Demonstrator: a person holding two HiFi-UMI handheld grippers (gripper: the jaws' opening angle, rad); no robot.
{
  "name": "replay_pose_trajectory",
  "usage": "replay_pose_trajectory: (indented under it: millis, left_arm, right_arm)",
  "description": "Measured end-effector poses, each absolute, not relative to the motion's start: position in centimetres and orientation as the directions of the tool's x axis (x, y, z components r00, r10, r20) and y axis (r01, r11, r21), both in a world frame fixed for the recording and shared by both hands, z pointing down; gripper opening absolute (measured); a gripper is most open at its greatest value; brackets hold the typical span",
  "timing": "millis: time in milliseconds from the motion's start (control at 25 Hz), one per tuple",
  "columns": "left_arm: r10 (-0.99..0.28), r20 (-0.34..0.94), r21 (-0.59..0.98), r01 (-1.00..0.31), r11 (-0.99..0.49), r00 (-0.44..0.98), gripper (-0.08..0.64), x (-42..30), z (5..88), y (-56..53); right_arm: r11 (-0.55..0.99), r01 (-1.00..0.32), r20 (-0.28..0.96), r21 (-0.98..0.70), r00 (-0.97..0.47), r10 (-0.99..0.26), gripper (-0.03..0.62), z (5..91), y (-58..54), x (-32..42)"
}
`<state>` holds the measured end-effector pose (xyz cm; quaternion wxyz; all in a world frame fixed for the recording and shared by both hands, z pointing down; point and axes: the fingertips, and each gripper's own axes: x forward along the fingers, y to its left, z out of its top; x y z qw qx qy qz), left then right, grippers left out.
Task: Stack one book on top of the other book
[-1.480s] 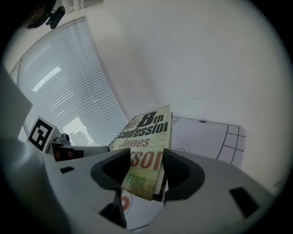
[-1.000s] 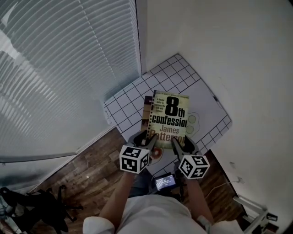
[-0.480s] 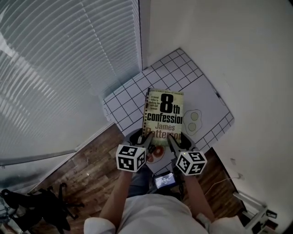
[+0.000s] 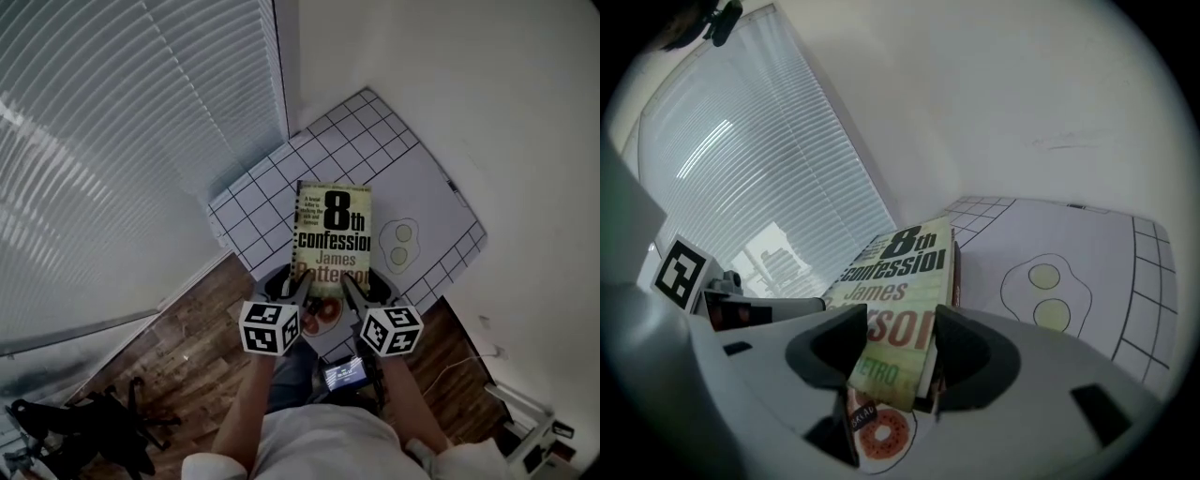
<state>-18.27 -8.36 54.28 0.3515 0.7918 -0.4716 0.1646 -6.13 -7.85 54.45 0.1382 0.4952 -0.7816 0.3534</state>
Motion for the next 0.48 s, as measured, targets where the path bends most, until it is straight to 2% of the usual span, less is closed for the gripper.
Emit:
replay_pose_trajectory:
  millis: [480]
  left_arm:
    - [-0.602,0.641,0.367,-0.879,-0.306,0.477,0.17,-18.5,58.2,-9.0]
  right_arm:
    - [0.276,-0.885,0.62,-0.376,-0.461,-0.634,0.229,58.1,-8.5,-6.5]
